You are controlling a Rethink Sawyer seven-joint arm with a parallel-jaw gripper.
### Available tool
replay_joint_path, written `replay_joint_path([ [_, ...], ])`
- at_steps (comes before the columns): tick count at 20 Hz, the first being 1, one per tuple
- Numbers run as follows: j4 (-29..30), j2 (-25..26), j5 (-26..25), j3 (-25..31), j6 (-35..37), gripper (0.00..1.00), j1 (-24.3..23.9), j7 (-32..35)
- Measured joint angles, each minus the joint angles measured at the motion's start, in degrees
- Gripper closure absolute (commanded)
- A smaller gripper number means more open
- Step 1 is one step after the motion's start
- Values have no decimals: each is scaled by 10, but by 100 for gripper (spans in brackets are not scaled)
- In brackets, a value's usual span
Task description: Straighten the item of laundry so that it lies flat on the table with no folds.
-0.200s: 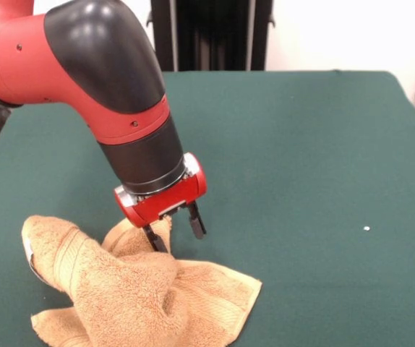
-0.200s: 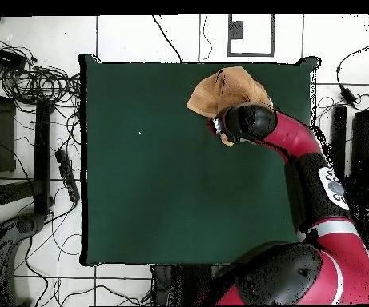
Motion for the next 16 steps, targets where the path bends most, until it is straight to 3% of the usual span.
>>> replay_joint_path([
  [10,8,-6,-1,0,-4,0,0,0],
  [16,48,-56,-13,-3,-19,0,8,0],
])
